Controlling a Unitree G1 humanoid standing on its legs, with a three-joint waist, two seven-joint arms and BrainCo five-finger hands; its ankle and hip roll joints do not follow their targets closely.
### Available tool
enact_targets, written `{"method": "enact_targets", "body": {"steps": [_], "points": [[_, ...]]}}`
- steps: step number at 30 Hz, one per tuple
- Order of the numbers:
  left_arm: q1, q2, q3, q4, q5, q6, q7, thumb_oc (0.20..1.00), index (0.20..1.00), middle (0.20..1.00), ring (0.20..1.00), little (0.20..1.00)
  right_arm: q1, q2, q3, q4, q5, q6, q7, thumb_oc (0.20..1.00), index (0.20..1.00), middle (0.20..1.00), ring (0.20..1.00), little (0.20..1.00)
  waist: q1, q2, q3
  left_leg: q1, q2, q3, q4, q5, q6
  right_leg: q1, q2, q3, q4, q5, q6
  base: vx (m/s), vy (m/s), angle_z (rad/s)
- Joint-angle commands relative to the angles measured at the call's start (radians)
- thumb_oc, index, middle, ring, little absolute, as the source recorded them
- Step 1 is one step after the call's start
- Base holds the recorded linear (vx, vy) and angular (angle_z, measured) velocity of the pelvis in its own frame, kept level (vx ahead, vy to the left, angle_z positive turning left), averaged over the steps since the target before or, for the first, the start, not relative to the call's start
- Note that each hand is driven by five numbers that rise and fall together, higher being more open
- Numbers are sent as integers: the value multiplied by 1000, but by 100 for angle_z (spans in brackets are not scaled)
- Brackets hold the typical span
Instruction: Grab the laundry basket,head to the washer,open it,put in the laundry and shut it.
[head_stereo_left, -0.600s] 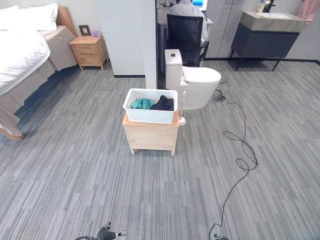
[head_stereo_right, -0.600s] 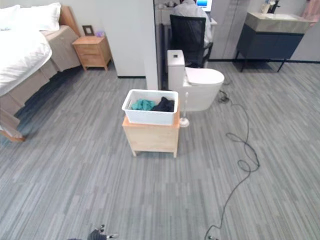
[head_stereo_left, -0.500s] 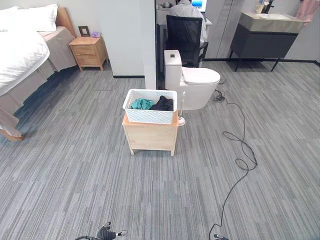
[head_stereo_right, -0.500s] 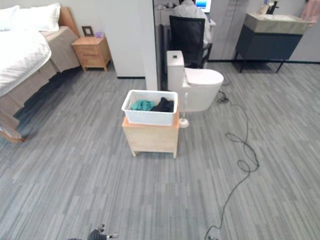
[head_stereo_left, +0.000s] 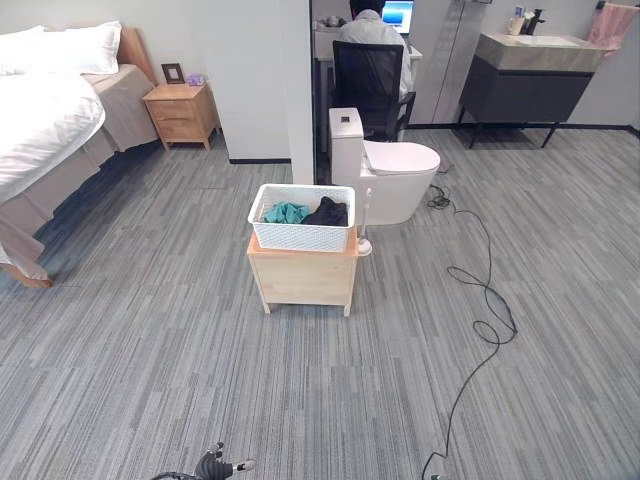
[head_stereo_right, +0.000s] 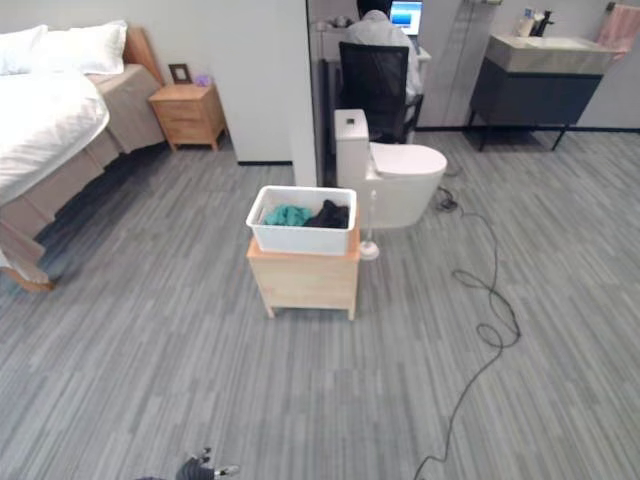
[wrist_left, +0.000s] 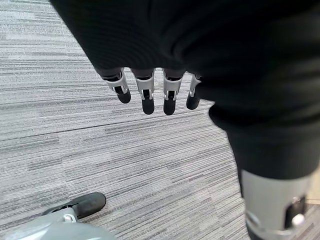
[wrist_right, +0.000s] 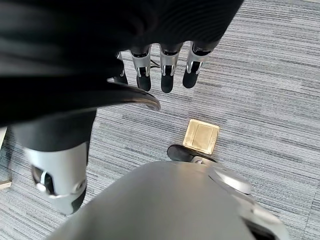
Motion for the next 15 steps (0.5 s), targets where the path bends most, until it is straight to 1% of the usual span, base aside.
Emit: {"method": "enact_targets", "body": {"steps": [1, 15], "points": [[-37, 1, -11, 72, -36, -26, -18, 1000, 1000, 1000, 1000, 1000, -17, -13, -5, 72, 22, -12, -3, 1000, 1000, 1000, 1000, 1000, -12, -54, -38, -61, 7, -46, -31, 43, -30, 7, -124, -69, 8, 17, 108, 0, 0, 0], [-31, -40, -52, 49, -46, -23, -54, 1000, 1000, 1000, 1000, 1000, -22, -51, -44, 118, 2, 1, -10, 1000, 1000, 1000, 1000, 1000, -17, -25, -28, -59, 16, -57, -31, 53, -38, 15, -108, -81, 8, 4, 95, 6, -9, 1]]}}
